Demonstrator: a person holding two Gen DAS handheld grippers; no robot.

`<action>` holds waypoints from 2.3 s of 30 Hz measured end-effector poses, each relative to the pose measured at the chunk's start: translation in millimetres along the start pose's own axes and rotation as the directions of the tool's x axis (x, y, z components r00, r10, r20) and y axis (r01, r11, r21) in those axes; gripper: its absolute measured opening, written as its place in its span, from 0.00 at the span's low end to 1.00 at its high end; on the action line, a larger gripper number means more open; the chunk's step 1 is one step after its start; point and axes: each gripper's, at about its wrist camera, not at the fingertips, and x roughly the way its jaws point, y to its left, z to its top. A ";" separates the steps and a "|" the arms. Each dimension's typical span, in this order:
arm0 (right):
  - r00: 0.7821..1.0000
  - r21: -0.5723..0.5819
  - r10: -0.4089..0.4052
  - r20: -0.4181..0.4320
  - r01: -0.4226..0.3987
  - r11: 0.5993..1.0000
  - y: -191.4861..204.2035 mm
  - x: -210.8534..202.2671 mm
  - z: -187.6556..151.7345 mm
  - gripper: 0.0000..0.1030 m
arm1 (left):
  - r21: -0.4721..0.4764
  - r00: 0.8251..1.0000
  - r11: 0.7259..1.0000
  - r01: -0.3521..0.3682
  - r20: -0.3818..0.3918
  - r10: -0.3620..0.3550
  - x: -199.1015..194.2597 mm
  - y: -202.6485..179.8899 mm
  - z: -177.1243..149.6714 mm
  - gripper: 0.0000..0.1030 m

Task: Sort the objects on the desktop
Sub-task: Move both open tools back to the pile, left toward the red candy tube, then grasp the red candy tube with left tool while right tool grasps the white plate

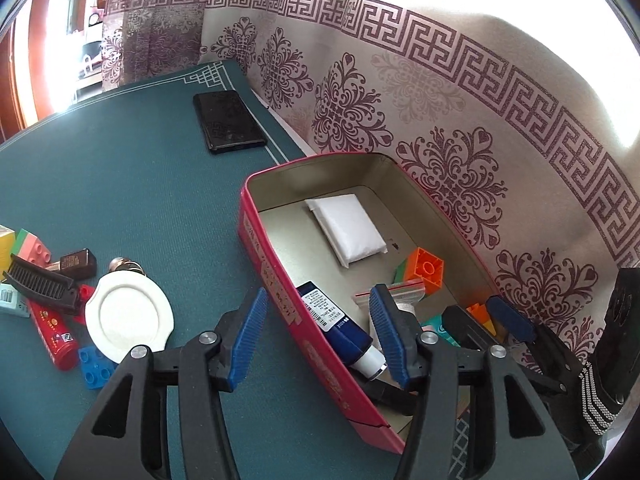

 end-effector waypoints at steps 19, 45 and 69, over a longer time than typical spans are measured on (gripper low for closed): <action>0.999 -0.030 0.051 -0.014 -0.051 0.998 29.9 -1.8 -6.3 0.80 | -0.154 0.991 0.979 -0.132 -0.016 0.131 -24.8 90.7 -23.5 0.56; 0.983 -0.137 0.181 -0.042 -0.185 0.973 91.0 -3.0 -22.1 0.81 | -0.326 0.950 0.895 -0.304 -0.039 0.309 -26.9 192.6 -29.4 0.56; 0.958 -0.196 0.267 -0.103 -0.283 0.939 126.1 -1.8 -33.2 0.81 | -0.187 0.919 0.900 -0.394 -0.069 0.388 -33.1 202.3 -52.7 0.43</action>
